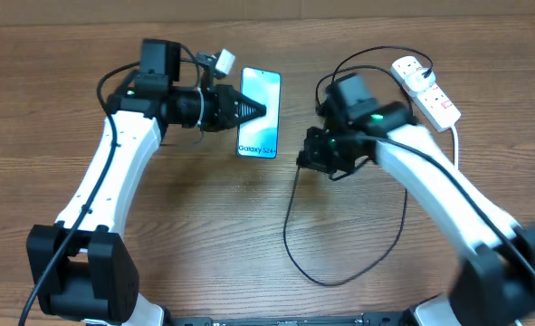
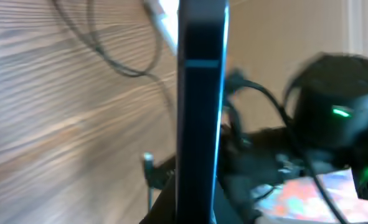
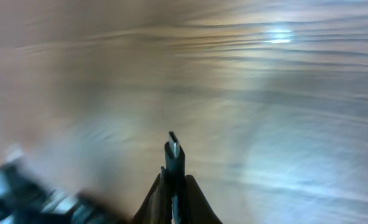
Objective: Plug charger to phone and switch on socket
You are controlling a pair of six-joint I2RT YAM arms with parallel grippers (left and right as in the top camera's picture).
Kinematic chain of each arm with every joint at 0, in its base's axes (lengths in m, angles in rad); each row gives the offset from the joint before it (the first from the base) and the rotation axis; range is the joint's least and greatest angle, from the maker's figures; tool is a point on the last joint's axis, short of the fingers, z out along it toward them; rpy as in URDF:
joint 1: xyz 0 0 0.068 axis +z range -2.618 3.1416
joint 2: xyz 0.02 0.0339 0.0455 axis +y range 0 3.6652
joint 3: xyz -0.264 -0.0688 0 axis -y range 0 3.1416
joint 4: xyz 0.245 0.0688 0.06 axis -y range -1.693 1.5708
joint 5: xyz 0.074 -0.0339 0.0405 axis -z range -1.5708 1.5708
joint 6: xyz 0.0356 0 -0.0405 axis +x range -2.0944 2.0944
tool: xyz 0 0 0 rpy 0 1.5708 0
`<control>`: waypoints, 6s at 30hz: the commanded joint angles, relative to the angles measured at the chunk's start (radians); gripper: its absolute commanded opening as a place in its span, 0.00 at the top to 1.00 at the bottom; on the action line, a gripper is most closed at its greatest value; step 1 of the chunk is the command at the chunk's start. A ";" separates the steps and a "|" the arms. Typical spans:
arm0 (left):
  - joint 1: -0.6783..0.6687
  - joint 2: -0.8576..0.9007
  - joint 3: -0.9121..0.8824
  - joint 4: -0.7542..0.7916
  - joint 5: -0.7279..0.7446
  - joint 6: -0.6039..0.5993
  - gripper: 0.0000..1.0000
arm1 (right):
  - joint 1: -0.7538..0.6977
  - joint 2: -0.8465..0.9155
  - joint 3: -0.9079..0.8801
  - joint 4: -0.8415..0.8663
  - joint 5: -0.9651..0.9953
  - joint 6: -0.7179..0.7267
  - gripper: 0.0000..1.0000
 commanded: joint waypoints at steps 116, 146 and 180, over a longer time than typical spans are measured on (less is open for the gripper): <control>0.130 0.001 0.004 0.173 -0.013 -0.285 0.96 | 0.159 0.319 0.004 0.388 0.399 0.381 0.34; 0.130 0.001 0.004 0.151 -0.018 -0.270 0.96 | 0.258 0.402 0.071 0.350 0.621 0.352 0.48; 0.355 0.001 0.004 0.118 -0.002 -0.341 0.96 | 0.315 0.439 0.084 0.371 0.818 0.359 0.63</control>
